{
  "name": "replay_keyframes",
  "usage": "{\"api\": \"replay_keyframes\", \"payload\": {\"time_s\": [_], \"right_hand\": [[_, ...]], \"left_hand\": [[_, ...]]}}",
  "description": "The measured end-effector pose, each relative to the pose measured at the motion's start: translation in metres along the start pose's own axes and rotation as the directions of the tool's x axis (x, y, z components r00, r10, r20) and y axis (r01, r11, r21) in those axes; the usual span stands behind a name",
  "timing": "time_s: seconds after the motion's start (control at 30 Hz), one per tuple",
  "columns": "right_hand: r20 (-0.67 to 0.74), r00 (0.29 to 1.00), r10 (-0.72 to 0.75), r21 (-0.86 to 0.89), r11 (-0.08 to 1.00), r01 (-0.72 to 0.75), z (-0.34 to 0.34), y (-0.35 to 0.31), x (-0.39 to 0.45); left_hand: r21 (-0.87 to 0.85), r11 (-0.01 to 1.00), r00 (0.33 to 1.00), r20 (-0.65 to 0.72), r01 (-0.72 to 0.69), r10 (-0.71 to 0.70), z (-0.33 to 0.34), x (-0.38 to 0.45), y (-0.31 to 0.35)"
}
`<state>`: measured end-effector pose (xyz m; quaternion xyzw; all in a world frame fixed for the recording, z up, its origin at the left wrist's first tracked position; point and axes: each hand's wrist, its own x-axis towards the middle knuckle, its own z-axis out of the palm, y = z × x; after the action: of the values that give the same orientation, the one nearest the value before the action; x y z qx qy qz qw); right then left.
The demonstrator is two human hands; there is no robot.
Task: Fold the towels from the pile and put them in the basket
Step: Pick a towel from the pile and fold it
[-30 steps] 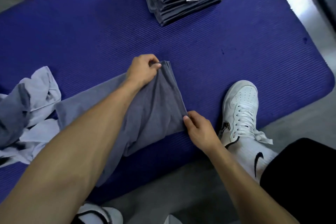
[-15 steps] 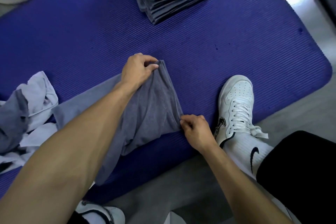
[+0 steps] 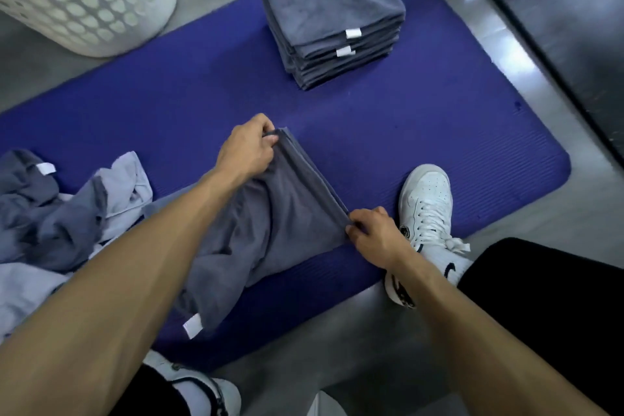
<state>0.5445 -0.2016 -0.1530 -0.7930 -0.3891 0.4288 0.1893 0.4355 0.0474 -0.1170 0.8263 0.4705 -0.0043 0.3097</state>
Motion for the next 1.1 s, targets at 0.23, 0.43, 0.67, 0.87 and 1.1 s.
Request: {"api": "replay_keyframes", "payload": {"time_s": [0.23, 0.43, 0.67, 0.87, 1.1], "right_hand": [[0.015, 0.939, -0.345, -0.222, 0.914, 0.339, -0.077, -0.097, -0.043], [0.025, 0.85, -0.525, -0.428, 0.763, 0.484, -0.144, -0.199, -0.107], [-0.1, 0.679, -0.727, -0.696, 0.539, 0.474, -0.178, -0.264, -0.156], [-0.181, 0.71, -0.68, -0.686, 0.605, 0.405, -0.166, -0.258, -0.146], [-0.163, 0.732, -0.662, -0.592, 0.659, 0.464, -0.159, -0.252, -0.134]], "left_hand": [[-0.101, 0.993, 0.976, -0.216, -0.055, 0.032, -0.129, -0.087, 0.006], [-0.281, 0.953, 0.946, -0.325, -0.113, 0.016, -0.213, -0.157, 0.011], [-0.454, 0.855, 0.852, -0.523, -0.253, -0.025, -0.233, -0.218, 0.023], [-0.515, 0.831, 0.832, -0.54, -0.21, -0.125, -0.228, -0.222, 0.024], [-0.681, 0.732, 0.948, -0.248, -0.024, -0.199, -0.234, -0.218, 0.011]]}}
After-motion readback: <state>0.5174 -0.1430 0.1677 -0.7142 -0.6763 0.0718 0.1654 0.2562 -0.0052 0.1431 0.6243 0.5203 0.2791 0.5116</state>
